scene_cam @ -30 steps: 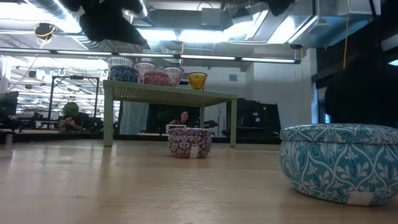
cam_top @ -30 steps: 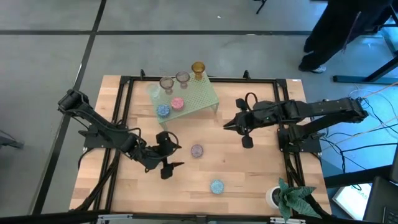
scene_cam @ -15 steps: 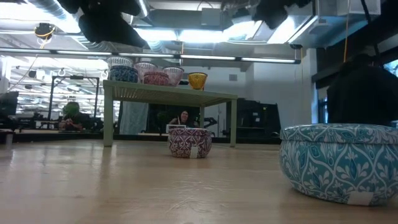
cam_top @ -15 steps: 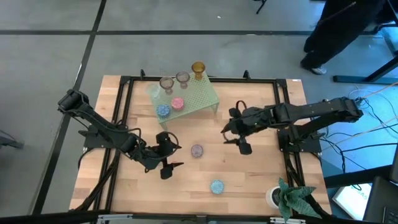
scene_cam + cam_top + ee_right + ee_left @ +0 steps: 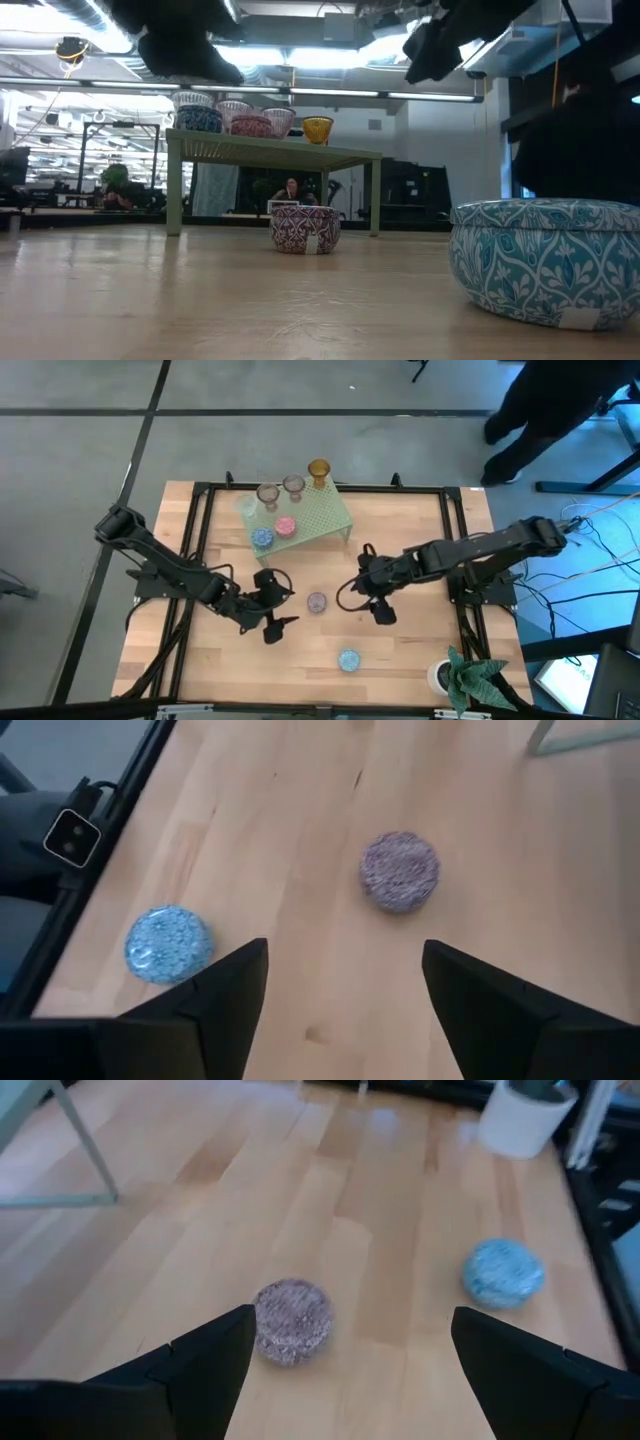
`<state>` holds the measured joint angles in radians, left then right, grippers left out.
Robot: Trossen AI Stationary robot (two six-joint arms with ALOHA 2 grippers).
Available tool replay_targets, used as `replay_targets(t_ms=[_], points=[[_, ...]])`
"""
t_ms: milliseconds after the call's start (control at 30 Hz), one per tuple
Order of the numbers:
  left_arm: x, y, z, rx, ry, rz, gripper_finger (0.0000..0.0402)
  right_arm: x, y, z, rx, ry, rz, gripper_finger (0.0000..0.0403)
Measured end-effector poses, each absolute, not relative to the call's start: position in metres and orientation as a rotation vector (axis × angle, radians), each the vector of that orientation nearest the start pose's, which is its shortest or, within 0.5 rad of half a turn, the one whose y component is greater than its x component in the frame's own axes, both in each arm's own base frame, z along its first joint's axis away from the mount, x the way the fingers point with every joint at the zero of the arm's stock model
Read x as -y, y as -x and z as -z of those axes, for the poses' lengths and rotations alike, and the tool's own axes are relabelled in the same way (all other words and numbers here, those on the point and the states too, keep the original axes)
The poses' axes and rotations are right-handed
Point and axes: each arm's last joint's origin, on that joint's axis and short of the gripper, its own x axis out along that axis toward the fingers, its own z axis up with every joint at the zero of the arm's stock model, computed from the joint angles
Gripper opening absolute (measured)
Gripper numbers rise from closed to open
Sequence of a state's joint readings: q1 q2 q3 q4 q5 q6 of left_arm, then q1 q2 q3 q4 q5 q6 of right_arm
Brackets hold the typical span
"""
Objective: Pick & Place candle stick holders
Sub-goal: Put the red scented candle on the shelf aligned with the other scented candles
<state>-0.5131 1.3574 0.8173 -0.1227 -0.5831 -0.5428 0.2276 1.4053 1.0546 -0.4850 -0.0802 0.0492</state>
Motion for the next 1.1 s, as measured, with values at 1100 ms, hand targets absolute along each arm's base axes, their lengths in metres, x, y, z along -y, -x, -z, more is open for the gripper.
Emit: replay_targets(t_ms=[1100], points=[[0.095, -0.324, -0.121, -0.633, 0.209, -0.292, 0.0334, -0.083, -0.282, -0.258, -0.882, 0.021, -0.303, 0.0271]])
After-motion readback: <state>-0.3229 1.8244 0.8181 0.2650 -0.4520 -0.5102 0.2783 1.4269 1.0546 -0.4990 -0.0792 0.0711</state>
